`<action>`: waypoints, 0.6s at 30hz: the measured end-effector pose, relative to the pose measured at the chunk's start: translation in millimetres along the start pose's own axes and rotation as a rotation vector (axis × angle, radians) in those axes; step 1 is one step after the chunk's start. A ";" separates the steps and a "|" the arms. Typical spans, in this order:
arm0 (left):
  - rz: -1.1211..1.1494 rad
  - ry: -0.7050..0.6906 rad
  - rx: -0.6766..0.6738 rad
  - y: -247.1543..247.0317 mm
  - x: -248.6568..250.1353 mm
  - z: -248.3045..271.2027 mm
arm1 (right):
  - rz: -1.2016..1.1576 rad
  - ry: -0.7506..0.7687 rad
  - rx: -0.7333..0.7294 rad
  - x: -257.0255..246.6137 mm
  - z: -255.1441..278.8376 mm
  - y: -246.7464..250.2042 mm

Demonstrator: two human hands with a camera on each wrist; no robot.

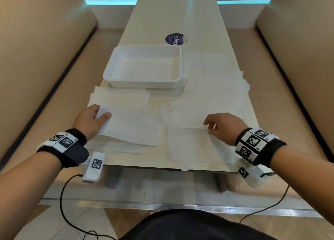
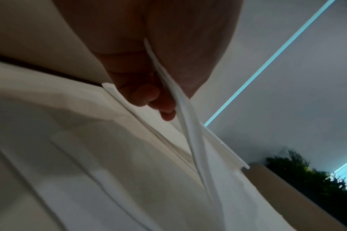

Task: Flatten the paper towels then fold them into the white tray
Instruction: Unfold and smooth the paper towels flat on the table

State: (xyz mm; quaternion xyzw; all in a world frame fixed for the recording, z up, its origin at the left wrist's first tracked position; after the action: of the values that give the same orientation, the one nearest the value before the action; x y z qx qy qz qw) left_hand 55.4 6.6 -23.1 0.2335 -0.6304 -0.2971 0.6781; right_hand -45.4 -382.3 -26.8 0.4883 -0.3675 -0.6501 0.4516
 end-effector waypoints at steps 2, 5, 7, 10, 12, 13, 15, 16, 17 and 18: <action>-0.075 0.028 -0.018 6.0 -8.3 -0.8 | 0.007 -0.009 0.000 -0.6 1.8 0.6; -0.209 0.056 -0.032 8.4 -17.6 -1.3 | 0.015 -0.021 -0.013 -0.5 5.6 1.2; -0.253 0.067 -0.008 7.6 -19.2 -1.5 | 0.016 -0.003 -0.021 -2.2 9.5 3.3; -0.218 0.103 0.015 4.1 -19.5 -2.4 | -0.042 0.071 0.034 -8.9 14.8 13.8; -0.231 0.116 -0.021 -0.3 -19.7 -4.8 | -0.098 0.086 0.110 -12.2 17.0 23.8; -0.251 0.121 -0.043 -2.4 -19.9 -6.2 | -0.121 0.088 0.146 -13.4 17.6 28.4; -0.281 0.133 -0.070 -4.2 -20.9 -8.5 | -0.154 0.092 0.198 -15.7 18.7 35.2; -0.284 0.138 -0.071 -4.1 -20.7 -9.0 | -0.170 0.092 0.214 -16.8 19.3 37.5; -0.286 0.135 -0.067 -4.1 -20.2 -8.9 | -0.183 0.092 0.227 -17.4 20.0 39.1; -0.295 0.116 -0.065 -4.8 -17.9 -8.3 | -0.192 0.094 0.237 -18.0 20.9 39.8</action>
State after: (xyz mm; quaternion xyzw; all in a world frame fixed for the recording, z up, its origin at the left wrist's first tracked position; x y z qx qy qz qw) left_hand 62.6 15.1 -40.0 0.3185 -0.5390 -0.3996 0.6696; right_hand -54.5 -377.3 20.6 0.6007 -0.3717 -0.6189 0.3433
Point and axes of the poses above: each hand's wrist, its own z-axis away from the middle knuckle, its own y-axis out of the back of the hand, x = y × z, the point moved 6 cm from there along -z, towards the middle knuckle, and after that the axes turned 4 degrees about -y, right-handed, at the moved point
